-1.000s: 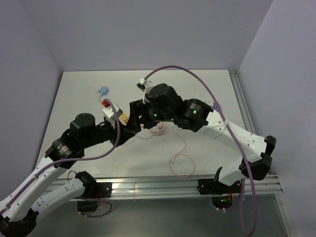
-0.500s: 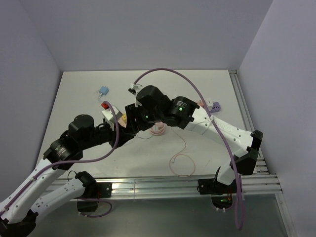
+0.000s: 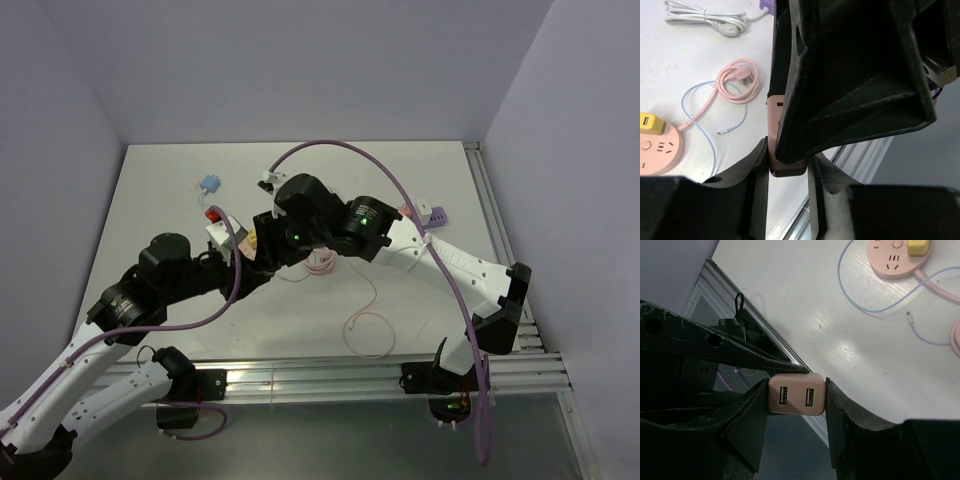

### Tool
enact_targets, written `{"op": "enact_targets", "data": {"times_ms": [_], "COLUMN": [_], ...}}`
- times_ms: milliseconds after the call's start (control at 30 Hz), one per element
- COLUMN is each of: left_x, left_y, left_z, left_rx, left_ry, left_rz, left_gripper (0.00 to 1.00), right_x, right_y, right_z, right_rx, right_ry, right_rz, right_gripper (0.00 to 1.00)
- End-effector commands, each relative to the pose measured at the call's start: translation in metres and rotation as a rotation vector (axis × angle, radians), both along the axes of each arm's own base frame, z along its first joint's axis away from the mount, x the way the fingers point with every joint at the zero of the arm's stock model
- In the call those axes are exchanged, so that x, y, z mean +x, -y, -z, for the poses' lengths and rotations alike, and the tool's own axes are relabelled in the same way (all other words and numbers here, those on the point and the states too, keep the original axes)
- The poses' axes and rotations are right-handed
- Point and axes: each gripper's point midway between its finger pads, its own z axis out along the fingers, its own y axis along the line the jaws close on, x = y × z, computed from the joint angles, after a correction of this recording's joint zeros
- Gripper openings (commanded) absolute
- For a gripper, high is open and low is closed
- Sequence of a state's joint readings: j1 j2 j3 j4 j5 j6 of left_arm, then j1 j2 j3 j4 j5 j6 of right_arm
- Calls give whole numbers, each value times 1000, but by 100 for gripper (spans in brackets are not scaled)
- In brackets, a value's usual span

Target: Insert the plug

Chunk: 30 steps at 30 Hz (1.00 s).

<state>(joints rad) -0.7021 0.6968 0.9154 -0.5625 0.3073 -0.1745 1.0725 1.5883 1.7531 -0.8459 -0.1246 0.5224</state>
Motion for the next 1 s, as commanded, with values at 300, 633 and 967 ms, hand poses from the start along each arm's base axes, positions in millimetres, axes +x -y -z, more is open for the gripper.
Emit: {"op": "enact_targets", "data": {"times_ms": [300, 633, 967], "left_x": [21, 2, -11], "left_y": [-55, -144, -140], "left_z": [-58, -112, -115], "left_rx": [-156, -451, -514], "left_ry": [98, 80, 102], "left_rz": [-378, -784, -710], "left_gripper": [100, 100, 99], "right_x": [54, 103, 143], "right_y": [-3, -66, -115], "right_z": [-15, 17, 50], "right_rx": [33, 11, -47], "right_ry": [316, 476, 599], "right_rz": [130, 97, 100], "right_gripper": [0, 0, 0]}}
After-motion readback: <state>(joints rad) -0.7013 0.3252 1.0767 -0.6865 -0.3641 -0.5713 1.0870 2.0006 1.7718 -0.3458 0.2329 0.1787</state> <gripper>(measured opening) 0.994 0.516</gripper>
